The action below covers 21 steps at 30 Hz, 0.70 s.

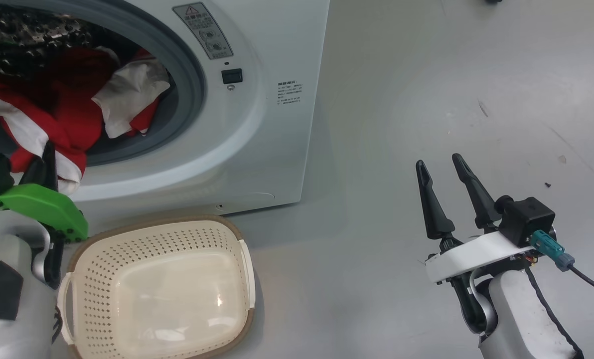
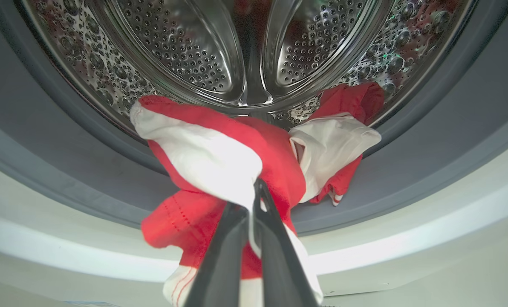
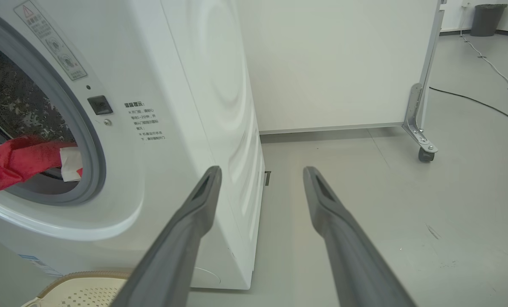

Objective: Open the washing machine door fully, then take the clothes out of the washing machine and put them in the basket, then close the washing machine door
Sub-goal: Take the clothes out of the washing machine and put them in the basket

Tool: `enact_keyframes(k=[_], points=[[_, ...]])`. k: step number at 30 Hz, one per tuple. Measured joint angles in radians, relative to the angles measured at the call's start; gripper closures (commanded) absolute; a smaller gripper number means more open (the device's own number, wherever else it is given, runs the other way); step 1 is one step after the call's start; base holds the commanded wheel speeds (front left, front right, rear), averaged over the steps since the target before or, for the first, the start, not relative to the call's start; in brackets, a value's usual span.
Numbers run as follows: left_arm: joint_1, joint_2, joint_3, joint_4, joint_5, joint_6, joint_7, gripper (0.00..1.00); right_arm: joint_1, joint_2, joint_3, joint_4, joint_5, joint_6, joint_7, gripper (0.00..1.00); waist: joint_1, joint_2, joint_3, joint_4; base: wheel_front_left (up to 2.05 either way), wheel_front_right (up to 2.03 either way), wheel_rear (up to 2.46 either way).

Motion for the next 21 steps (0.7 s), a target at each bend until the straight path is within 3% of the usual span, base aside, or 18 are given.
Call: enact_keyframes(k=[14,21], points=[[0.098,-0.049,-0.027,-0.073,-0.025,-0.018,-0.065,1.00,0.054,0.000,-0.017,0.012,0.000,0.002,0.000,0.00,0.0000,0.0000,-0.121,0.049,0.00,0.00,0.00],[0.126,-0.043,-0.026,-0.155,-0.025,-0.018,-0.080,1.00,0.065,0.000,-0.018,0.011,0.000,0.009,0.000,0.00,0.0000,0.0000,-0.145,0.070,0.00,0.00,0.00]])
